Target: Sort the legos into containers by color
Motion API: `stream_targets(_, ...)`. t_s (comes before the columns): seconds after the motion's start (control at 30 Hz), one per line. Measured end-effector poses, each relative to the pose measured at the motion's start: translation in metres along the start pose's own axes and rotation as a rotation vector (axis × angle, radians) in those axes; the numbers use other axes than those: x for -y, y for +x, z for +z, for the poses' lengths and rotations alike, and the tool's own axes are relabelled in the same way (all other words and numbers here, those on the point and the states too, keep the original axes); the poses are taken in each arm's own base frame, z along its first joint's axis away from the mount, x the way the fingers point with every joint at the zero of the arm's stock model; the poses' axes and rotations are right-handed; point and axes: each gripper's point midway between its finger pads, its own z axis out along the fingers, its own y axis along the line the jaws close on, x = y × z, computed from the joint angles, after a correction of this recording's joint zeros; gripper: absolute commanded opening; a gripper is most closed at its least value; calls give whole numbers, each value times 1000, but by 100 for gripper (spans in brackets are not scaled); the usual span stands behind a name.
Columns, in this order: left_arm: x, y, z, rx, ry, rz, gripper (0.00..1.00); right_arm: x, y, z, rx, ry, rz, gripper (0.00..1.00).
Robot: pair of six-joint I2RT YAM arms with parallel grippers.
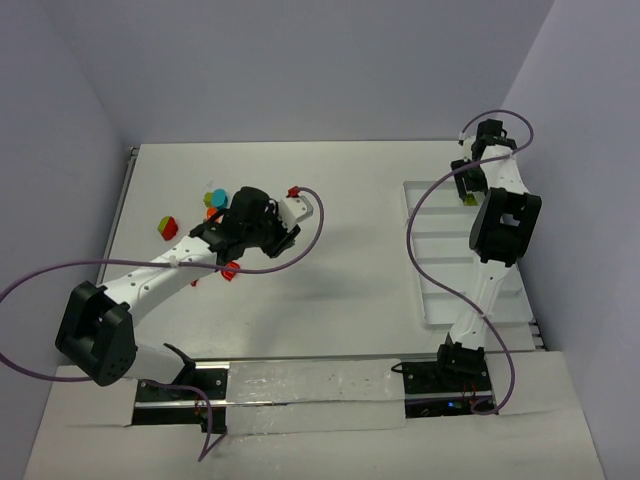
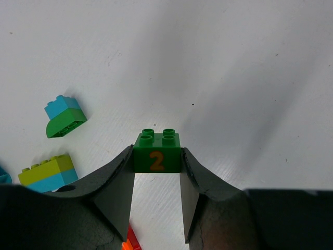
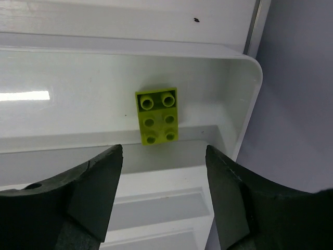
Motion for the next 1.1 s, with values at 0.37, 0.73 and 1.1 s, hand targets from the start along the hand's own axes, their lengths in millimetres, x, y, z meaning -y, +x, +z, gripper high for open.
stream_targets(0.37,5,-7,-4,37,60,-46,0,-16,-11,-30,43,-97,53,84)
stream_targets(0.73,24,-70,-60,294,310,-195,0,-196,-44,-265,449,-746,-2,83)
stream_targets(1.1,26,-106,-93,397,509,-505,0,-349,44,-297,304,-1150,-224,82)
